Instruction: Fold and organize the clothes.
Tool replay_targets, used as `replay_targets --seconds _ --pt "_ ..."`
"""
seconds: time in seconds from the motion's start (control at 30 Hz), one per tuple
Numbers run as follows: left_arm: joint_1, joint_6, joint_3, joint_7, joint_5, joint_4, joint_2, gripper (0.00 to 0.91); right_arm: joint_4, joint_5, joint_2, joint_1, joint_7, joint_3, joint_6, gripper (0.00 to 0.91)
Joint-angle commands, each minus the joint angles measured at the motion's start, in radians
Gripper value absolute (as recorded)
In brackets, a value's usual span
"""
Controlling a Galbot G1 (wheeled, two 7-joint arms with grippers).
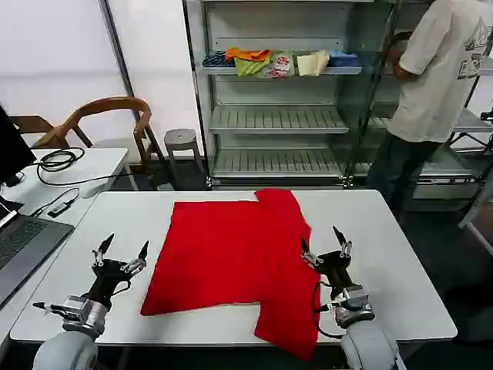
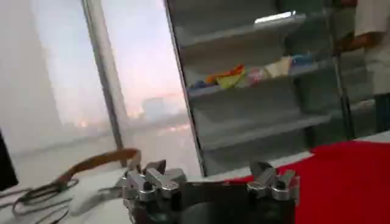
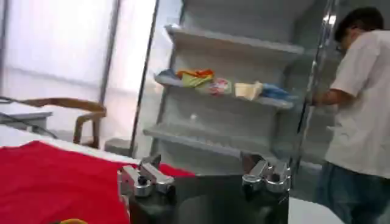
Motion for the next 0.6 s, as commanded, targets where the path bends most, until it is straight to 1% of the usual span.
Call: replay_targets --seconds 0.03,0.2,0.33,0.4,0.5,0.6 --pt "0.106 0.165 -0.026 -0.035 -0.059 -0.103 0.016 0.907 0.11 0.06 -0.079 -0.17 0.02 -0.007 -0.074 0.907" --pt "0.16 0.261 -0.026 -0.084 -0.1 -0.18 0.022 0.907 0.154 0.091 -0.098 -0.26 0.018 0.022 -0.081 0.907" --pt "0.192 0.324 -0.042 -0.09 -0.145 -0.217 0.029 0.907 0.185 0.07 -0.091 -0.323 0.022 0.003 -0.078 0.907" --pt "0.204 0.418 -0.063 -0.09 -0.249 -0.244 0.028 0.907 0.157 0.073 -0.09 -0.327 0.018 0.006 -0.067 0.907" --pt "0.226 0.428 -0.069 -0.09 -0.258 -0.259 0.025 0.907 0.139 0.074 -0.089 -0.339 0.02 0.014 -0.062 0.907" --pt "0.242 0.428 -0.069 -0.092 -0.24 -0.251 0.026 0.907 0.144 0.074 -0.09 -0.354 0.008 0.031 -0.062 0.907"
